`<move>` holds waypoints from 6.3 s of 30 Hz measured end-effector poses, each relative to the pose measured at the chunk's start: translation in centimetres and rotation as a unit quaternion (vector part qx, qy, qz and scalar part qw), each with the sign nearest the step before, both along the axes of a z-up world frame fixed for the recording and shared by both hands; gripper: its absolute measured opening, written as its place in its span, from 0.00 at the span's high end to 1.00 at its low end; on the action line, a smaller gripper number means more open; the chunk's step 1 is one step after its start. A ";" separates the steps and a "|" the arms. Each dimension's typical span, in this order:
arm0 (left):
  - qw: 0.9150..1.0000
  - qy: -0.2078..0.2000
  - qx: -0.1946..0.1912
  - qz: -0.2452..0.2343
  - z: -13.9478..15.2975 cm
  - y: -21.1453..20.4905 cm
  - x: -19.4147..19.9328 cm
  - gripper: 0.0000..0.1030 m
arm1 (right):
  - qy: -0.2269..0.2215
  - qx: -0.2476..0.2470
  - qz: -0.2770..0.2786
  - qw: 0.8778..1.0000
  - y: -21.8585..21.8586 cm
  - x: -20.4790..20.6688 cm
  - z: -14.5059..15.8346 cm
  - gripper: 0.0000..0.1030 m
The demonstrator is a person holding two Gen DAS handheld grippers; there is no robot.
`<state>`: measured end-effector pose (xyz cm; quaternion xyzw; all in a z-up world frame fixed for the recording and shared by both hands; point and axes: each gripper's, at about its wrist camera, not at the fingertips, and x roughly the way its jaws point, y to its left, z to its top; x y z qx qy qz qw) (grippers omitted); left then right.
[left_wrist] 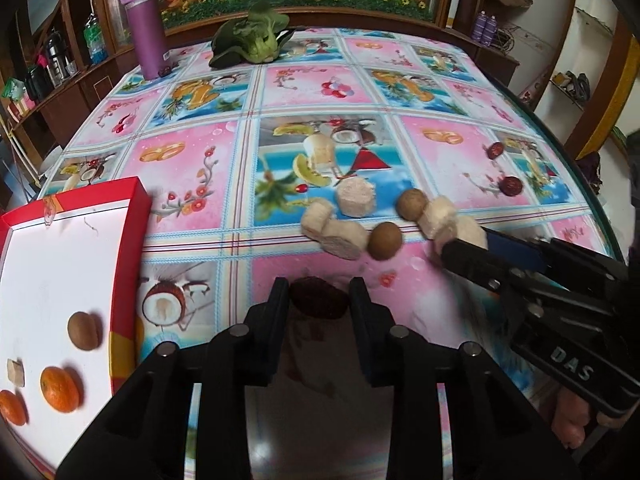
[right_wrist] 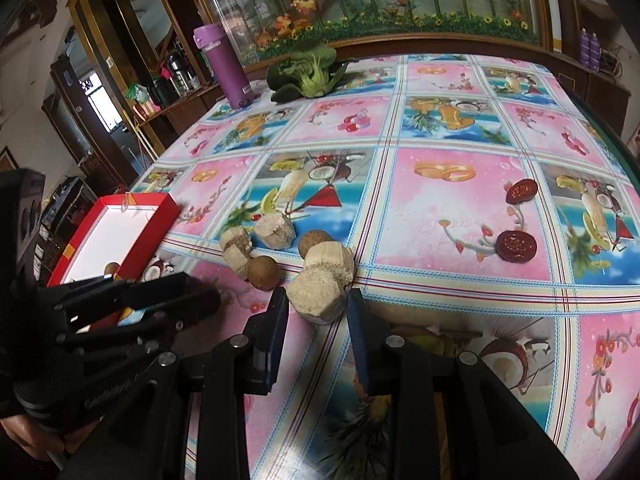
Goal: Organize fruits
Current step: 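Grasp the red date with the left tool while the right tool grasps a beige cube, then place the red date and beige cube into the tray, opening both tools, then reach the left tool toward a brown round fruit while the right tool approaches a beige cube, then grasp the brown round fruit with the left tool while the right tool grasps a beige cube, then carry both held items over the tray and open both tools to drop them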
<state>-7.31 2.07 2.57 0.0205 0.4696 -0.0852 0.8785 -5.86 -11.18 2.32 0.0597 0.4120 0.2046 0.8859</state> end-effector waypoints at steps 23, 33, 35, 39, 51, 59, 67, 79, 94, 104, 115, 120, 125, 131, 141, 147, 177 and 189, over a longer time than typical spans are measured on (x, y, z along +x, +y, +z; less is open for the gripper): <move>0.973 -0.078 -0.002 0.218 5.3 21.5 -6.5 0.68 | 0.007 0.031 0.163 0.986 20.9 0.4 3.8 0.72; 0.952 -0.002 -0.012 0.307 1.2 27.4 -2.6 0.68 | 0.045 -0.026 0.165 0.985 29.4 2.5 1.0 0.72; 0.949 0.009 -0.007 0.315 0.6 27.8 -2.3 0.68 | 0.057 -0.032 0.165 0.984 29.8 2.8 0.5 0.72; 0.947 0.015 -0.002 0.322 0.4 28.0 -2.2 0.64 | 0.055 -0.046 0.168 0.983 30.1 2.6 0.8 0.70; 0.955 -0.061 0.019 0.289 4.4 23.9 -5.1 0.37 | -0.003 0.005 0.153 0.988 23.8 0.7 4.5 0.60; 0.982 -0.076 0.012 0.174 5.9 15.8 -6.2 0.27 | -0.020 0.005 0.084 0.996 12.9 -1.2 5.2 0.58; 0.996 -0.045 0.006 0.081 4.4 8.5 -6.2 0.26 | 0.002 -0.018 -0.006 1.000 2.7 -1.8 3.1 0.58; 1.000 0.012 -0.014 0.011 2.6 2.3 -4.6 0.26 | 0.013 -0.051 -0.015 0.999 1.4 2.2 0.1 0.58; 0.998 0.054 -0.040 0.000 0.5 -1.2 0.0 0.34 | 0.049 -0.005 -0.030 0.998 -2.6 2.1 -0.5 0.73; 0.995 0.064 -0.076 -0.025 -0.6 -3.4 3.3 0.49 | 0.051 0.003 -0.034 0.998 -3.9 1.5 -0.5 0.73; 0.994 0.042 -0.073 -0.074 -0.8 -3.7 3.7 0.56 | 0.052 0.005 -0.036 0.998 -3.9 1.6 -0.6 0.73; 0.983 0.040 -0.100 -0.148 -0.3 -4.7 2.2 0.66 | 0.053 0.007 -0.037 0.998 -4.0 1.6 -0.6 0.72; 0.989 0.031 -0.076 -0.126 0.0 -4.2 2.5 0.66 | 0.053 0.008 -0.036 0.998 -4.0 1.5 -0.6 0.72; 0.987 0.018 -0.039 -0.153 0.0 -5.6 1.5 0.65 | 0.053 0.009 -0.036 0.998 -4.0 1.5 -0.6 0.73; 0.990 0.024 -0.030 -0.138 -0.5 -5.2 1.5 0.64 | 0.052 0.008 -0.036 0.998 -4.0 1.5 -0.6 0.73; 0.990 0.027 -0.034 -0.135 -0.6 -5.5 2.0 0.64 | 0.051 0.006 -0.035 0.998 -4.0 1.5 -0.6 0.72; 0.991 0.002 -0.010 -0.131 -1.1 -5.3 0.5 0.77 | 0.026 -0.029 -0.029 0.999 -3.1 1.3 -0.6 0.73; 0.996 -0.045 -0.007 -0.072 1.5 -2.9 -2.4 0.78 | 0.022 -0.022 -0.027 0.999 -2.1 0.9 -0.6 0.73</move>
